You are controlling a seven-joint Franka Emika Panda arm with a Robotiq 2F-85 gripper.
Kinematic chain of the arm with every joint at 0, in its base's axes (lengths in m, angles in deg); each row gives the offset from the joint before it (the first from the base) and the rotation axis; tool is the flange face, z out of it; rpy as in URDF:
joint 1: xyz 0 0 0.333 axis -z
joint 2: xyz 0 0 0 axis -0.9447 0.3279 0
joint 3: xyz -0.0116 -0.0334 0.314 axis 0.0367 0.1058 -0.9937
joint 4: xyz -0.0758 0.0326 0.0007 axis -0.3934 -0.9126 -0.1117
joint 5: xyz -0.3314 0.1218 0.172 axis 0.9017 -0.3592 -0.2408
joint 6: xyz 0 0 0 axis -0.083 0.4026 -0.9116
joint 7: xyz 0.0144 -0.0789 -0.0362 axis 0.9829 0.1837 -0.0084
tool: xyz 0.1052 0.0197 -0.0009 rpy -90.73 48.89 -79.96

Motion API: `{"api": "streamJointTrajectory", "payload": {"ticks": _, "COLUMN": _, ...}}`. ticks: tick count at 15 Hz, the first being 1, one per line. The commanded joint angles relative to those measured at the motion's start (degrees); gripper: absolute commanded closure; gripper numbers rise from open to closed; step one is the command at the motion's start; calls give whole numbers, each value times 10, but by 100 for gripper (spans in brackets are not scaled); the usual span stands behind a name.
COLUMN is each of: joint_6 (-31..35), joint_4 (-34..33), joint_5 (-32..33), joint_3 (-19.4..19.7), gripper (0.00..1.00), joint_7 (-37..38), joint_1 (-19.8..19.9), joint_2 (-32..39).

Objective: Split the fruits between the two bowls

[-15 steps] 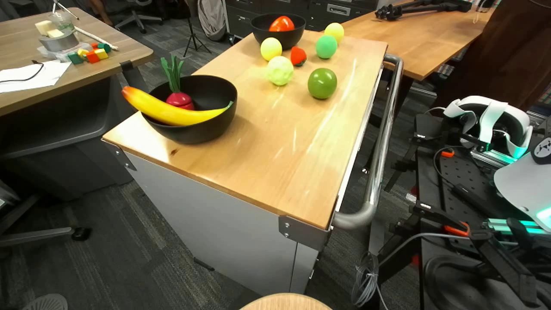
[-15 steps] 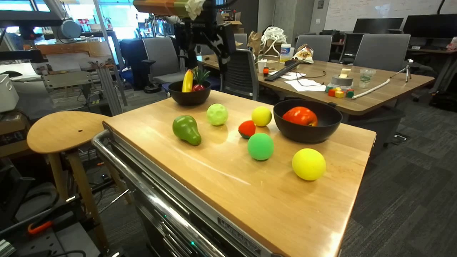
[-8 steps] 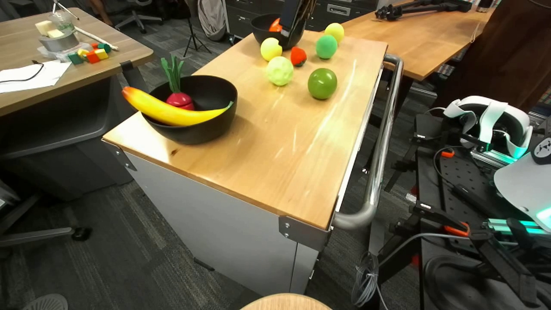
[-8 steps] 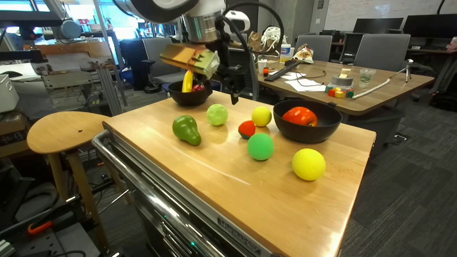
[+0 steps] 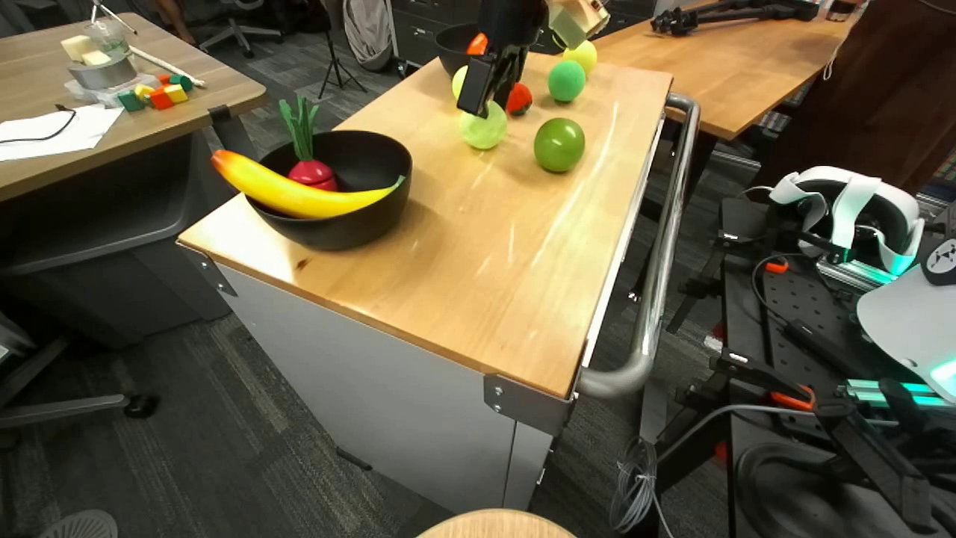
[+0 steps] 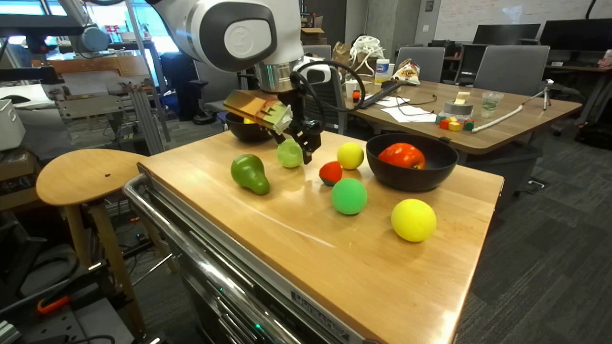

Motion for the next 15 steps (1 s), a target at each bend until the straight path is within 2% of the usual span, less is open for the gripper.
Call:
{"api": "streamJointTrajectory", "payload": {"ticks": 1, "joint_6": 9, "joint_4": -21, "joint_5": 7, "joint_3": -13, "gripper": 44, "joint_7": 10, "joint_1": 11, "joint_2": 21}}
{"api": "streamJointTrajectory", "payload": {"ticks": 3, "joint_6": 1, "joint_4": -25, "joint_5": 8, "joint_3": -14, "gripper": 59, "joint_7": 15, "joint_1": 13, "joint_2": 15}}
{"api": "streamJointTrajectory", "payload": {"ticks": 4, "joint_6": -9, "joint_4": -26, "joint_5": 31, "joint_3": -4, "gripper": 65, "joint_7": 36, "joint_1": 9, "joint_2": 10}}
{"api": "streamJointTrajectory", "payload": {"ticks": 6, "joint_6": -41, "joint_4": -32, "joint_5": 80, "joint_3": 15, "gripper": 68, "joint_7": 78, "joint_1": 4, "joint_2": -10}}
{"api": "streamJointTrajectory", "payload": {"ticks": 7, "joint_6": -76, "joint_4": -46, "joint_5": 90, "joint_3": 20, "gripper": 73, "joint_7": 91, "joint_1": 9, "joint_2": -26}}
{"api": "streamJointTrajectory", "payload": {"ticks": 8, "joint_6": -104, "joint_4": -61, "joint_5": 78, "joint_3": 20, "gripper": 81, "joint_7": 92, "joint_1": 19, "joint_2": -42}}
{"api": "streamJointTrajectory", "payload": {"ticks": 11, "joint_6": -144, "joint_4": -121, "joint_5": -10, "joint_3": 23, "gripper": 98, "joint_7": 86, "joint_1": 52, "joint_2": -60}}
{"api": "streamJointTrajectory", "payload": {"ticks": 12, "joint_6": -159, "joint_4": -148, "joint_5": -26, "joint_3": 30, "gripper": 100, "joint_7": 93, "joint_1": 62, "joint_2": -62}}
{"api": "streamJointTrajectory", "payload": {"ticks": 13, "joint_6": -173, "joint_4": -180, "joint_5": -33, "joint_3": 39, "gripper": 96, "joint_7": 105, "joint_1": 71, "joint_2": -56}}
{"api": "streamJointTrajectory", "payload": {"ticks": 15, "joint_6": -188, "joint_4": -247, "joint_5": -28, "joint_3": 60, "gripper": 100, "joint_7": 141, "joint_1": 90, "joint_2": -23}}
